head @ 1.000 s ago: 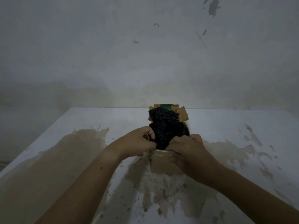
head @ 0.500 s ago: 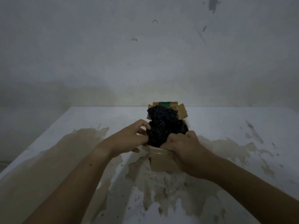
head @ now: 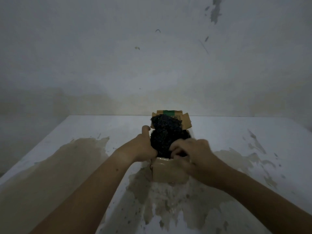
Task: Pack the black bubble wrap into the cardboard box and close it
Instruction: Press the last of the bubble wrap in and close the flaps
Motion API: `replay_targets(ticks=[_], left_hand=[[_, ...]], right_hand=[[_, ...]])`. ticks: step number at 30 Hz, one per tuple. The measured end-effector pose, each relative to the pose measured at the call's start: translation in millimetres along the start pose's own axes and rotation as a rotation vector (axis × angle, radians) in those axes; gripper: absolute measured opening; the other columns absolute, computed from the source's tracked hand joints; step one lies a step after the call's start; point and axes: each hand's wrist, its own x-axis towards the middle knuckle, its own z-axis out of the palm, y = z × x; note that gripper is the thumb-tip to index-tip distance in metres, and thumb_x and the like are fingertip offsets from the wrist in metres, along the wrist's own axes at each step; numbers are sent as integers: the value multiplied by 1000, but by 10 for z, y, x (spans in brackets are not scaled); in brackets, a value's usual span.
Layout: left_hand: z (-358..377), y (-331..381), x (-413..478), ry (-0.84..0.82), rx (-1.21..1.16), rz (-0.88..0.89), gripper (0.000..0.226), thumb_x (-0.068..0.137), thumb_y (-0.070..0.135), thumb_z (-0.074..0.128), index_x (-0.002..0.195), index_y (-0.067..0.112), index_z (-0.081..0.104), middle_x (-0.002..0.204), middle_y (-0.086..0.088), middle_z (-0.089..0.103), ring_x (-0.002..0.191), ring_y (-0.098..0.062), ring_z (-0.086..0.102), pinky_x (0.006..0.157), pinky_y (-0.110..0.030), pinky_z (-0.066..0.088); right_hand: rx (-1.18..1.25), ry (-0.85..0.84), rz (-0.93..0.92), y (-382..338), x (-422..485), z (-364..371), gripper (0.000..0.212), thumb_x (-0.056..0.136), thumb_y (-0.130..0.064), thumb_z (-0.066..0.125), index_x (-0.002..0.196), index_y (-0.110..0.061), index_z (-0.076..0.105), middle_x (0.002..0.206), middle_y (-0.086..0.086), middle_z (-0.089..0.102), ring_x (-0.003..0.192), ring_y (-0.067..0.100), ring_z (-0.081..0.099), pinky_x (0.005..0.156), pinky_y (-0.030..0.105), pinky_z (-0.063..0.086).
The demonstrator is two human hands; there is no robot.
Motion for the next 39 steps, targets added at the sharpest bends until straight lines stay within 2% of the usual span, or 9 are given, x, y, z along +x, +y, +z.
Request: replay_targets(ticks=[3,7,12,15,20,28,34,36,39], left_hand=[[-20,-42,34,56,35,95,86,84,16,66,148,26,9,113,-12,53,77,-20,60,54,-24,41],[-54,3,102,43,166,129,100,79,17,70,151,31,2,136,-14,39,90,-29,61,63,-34,49],[-65,41,152,37,232,117,112,75,18,74,153,23,-7,136,-15,39,102,-30,59,79,-42,55],[-40,27,134,46,236,137,105,78,15,72,154,23,1,131,-12,39,106,-30,55,85,-42,53],[2,-7,147,5,214,143,84,82,21,68,152,27,22,132,-8,38,113,-27,51,89,-32,48],[-120,62,299,-213,263,-27,51,78,34,64,125,27,45,106,-3,62,94,-22,65,76,-36,58],[-84,65,298,-137,256,20,45,75,33,69,116,23,51,106,-5,62,91,-20,64,78,-34,56],[-20,31,224,5,263,121,55,76,27,70,124,22,44,113,-9,55,91,-21,60,72,-32,53],[35,26,143,123,293,229,98,75,22,71,151,30,10,119,-9,42,86,-25,57,70,-31,48]], right_hand=[[-139,229,180,213,94,-163,22,86,-31,66,107,-33,62,119,-10,58,111,17,52,94,41,36],[-299,58,337,356,258,-282,26,87,-39,65,112,-32,64,133,-2,50,119,25,47,96,42,35],[-271,-119,433,331,622,-290,68,69,-44,81,121,-22,44,121,6,48,111,31,49,82,40,37],[-314,-77,273,314,678,-237,86,68,-35,84,136,-22,33,128,8,44,112,32,46,85,41,40],[-456,-166,-11,293,609,-237,64,79,-31,72,137,-37,45,141,-1,36,122,24,36,94,37,31],[-520,-484,119,263,787,-131,78,81,-32,67,148,-37,28,159,9,1,141,35,8,112,46,16],[-482,-517,124,287,823,-74,81,78,-33,69,147,-29,26,160,9,-2,145,33,0,115,48,10],[-473,-469,109,277,775,-63,82,75,-32,70,145,-25,28,160,9,1,145,31,0,115,48,10],[-452,-385,85,270,701,-79,83,72,-32,70,144,-26,30,160,6,3,145,28,3,115,47,11]])
